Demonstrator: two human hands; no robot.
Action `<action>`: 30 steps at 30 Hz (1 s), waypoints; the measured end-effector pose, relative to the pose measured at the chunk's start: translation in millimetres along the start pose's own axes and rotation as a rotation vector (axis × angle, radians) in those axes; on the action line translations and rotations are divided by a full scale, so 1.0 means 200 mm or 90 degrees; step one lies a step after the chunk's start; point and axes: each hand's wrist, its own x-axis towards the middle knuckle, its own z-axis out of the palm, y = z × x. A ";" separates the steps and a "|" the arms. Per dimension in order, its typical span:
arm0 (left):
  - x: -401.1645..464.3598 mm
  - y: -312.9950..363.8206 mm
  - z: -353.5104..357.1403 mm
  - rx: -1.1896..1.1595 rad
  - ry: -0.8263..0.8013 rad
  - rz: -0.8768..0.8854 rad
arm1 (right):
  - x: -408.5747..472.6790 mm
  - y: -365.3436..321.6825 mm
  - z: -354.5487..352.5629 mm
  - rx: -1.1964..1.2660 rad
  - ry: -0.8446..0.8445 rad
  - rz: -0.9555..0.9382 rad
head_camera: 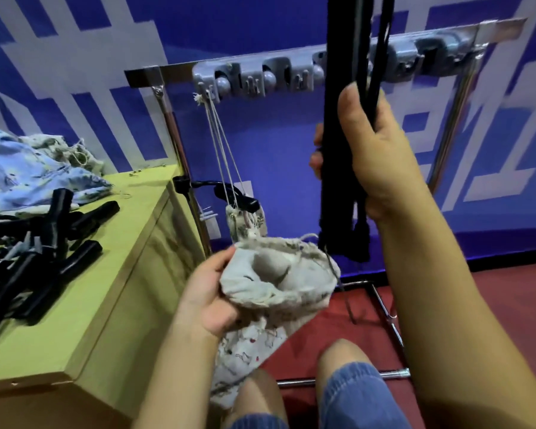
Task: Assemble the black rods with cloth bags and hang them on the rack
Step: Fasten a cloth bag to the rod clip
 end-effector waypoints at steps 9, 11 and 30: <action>0.10 -0.22 0.08 0.001 0.021 -0.078 | 0.09 -0.08 0.19 0.280 -0.034 -0.208; 0.10 -0.23 0.12 0.051 0.024 -0.056 | 0.07 -0.06 0.20 0.309 -0.058 -0.198; -0.12 0.02 0.29 0.231 -0.058 0.309 | -0.16 0.35 -0.01 -0.083 -0.044 -0.017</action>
